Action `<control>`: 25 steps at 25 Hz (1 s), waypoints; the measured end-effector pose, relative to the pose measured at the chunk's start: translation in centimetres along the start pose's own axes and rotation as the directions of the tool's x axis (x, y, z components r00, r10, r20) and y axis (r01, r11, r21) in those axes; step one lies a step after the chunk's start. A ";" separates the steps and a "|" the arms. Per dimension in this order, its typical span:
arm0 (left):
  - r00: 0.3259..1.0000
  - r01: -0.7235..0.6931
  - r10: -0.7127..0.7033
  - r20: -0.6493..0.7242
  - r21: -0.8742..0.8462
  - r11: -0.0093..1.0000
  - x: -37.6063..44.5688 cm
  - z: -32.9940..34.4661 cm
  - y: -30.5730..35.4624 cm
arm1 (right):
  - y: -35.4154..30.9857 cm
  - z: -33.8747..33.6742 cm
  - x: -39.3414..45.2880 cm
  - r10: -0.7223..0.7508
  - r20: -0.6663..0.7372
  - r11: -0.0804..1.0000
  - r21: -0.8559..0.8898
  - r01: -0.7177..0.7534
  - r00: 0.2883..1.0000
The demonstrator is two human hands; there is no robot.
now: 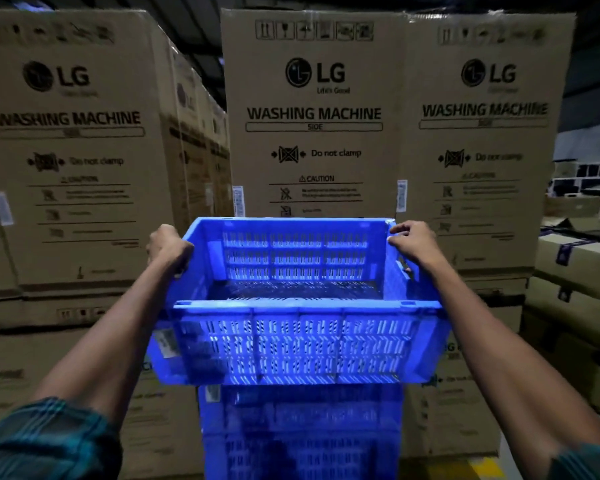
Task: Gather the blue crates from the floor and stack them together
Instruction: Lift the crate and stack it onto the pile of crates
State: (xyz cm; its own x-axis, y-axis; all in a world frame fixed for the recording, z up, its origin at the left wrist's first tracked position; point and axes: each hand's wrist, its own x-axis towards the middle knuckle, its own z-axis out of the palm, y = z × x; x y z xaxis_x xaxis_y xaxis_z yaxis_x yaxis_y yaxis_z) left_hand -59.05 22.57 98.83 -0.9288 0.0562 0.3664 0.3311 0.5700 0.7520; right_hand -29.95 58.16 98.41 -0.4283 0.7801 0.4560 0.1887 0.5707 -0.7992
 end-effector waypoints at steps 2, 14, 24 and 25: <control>0.999 0.022 -0.023 0.040 0.038 0.999 1.3 1.9 -0.3 | 1.4 1.2 1.3 0.023 0.038 0.998 -0.062 -0.021 0.999; 0.969 0.026 -0.026 0.247 0.002 1.000 6.2 9.6 -1.9 | 6.1 6.9 6.5 0.164 0.057 0.981 -0.111 -0.157 0.985; 0.892 -0.081 0.083 0.445 -0.024 0.996 11.2 12.7 -3.3 | 6.8 9.5 11.5 0.226 0.165 0.955 -0.233 -0.185 0.960; 0.897 -0.083 0.084 0.435 -0.021 0.996 11.4 13.1 -3.2 | 6.9 9.8 11.9 0.229 0.161 0.953 -0.239 -0.187 0.960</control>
State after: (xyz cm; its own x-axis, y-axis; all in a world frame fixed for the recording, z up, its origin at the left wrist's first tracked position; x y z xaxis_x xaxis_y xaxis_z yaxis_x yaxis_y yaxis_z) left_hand -72.90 32.13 93.47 -0.8774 0.4546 0.1535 0.4106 0.5459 0.7303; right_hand -42.42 68.89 94.47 -0.5105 0.8383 0.1915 0.4709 0.4589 -0.7534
